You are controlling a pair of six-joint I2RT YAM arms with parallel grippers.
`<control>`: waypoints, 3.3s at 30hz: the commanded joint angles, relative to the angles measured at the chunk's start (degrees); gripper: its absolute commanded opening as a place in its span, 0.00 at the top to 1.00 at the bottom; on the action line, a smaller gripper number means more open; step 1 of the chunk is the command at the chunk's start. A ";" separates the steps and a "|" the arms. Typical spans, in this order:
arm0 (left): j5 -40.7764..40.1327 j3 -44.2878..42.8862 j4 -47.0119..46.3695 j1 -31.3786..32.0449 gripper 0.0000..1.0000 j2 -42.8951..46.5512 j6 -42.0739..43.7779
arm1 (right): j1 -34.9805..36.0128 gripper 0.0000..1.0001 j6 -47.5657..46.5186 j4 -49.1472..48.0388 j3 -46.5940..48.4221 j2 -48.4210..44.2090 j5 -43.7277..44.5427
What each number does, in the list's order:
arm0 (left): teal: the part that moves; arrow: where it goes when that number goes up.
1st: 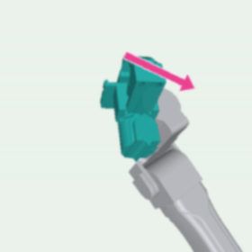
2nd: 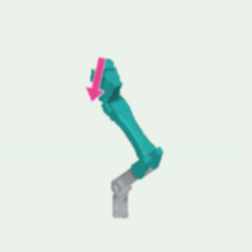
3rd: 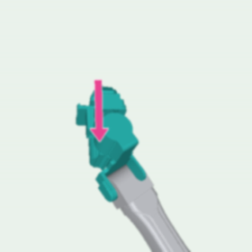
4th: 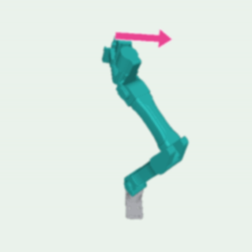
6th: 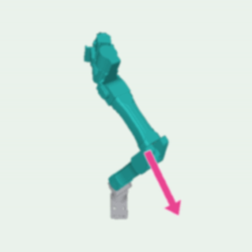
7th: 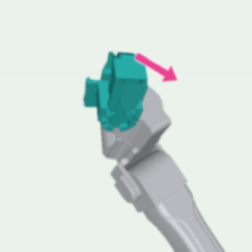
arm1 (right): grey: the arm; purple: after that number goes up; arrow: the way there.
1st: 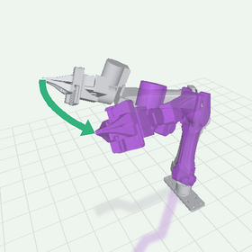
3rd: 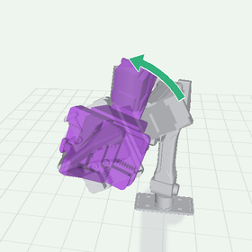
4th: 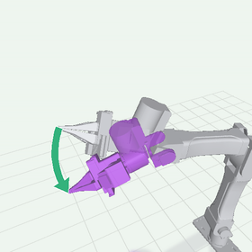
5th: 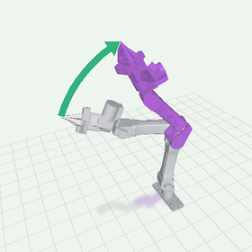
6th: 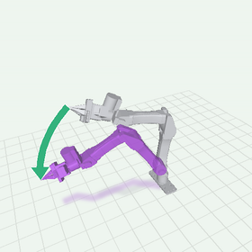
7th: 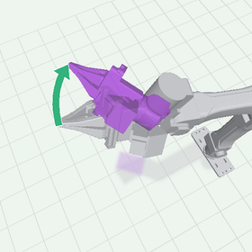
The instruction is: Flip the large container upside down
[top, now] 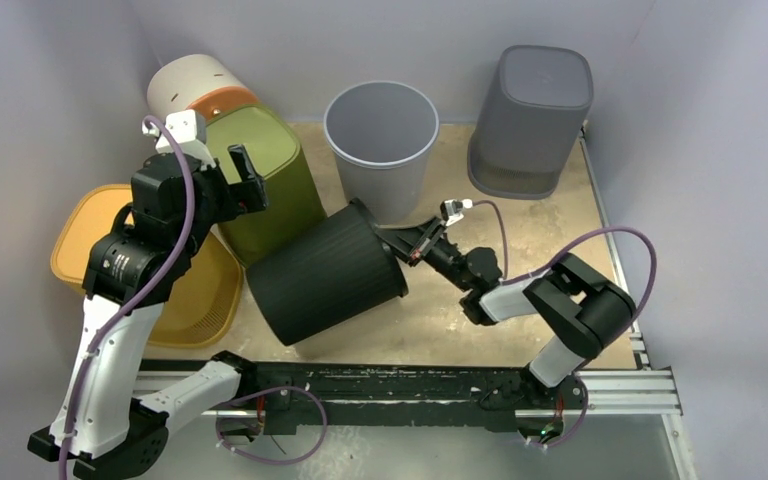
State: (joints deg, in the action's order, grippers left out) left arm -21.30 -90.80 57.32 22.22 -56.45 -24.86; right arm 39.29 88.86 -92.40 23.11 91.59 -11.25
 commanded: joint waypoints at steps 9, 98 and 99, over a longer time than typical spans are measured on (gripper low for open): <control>-1.85 -2.46 0.49 0.16 0.03 0.45 1.07 | -11.31 1.00 7.85 -24.50 -9.44 2.76 -4.08; -3.81 18.86 -12.53 0.16 0.03 6.54 -1.85 | 36.59 0.00 -67.16 92.41 48.55 3.02 54.48; -3.76 19.03 -12.46 0.12 0.03 6.71 -1.86 | 36.04 0.00 -66.39 93.23 48.41 3.48 55.01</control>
State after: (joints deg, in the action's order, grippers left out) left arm -25.52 -72.49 47.53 22.22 -50.76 -26.00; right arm 76.36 18.98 -0.45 72.60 92.68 33.32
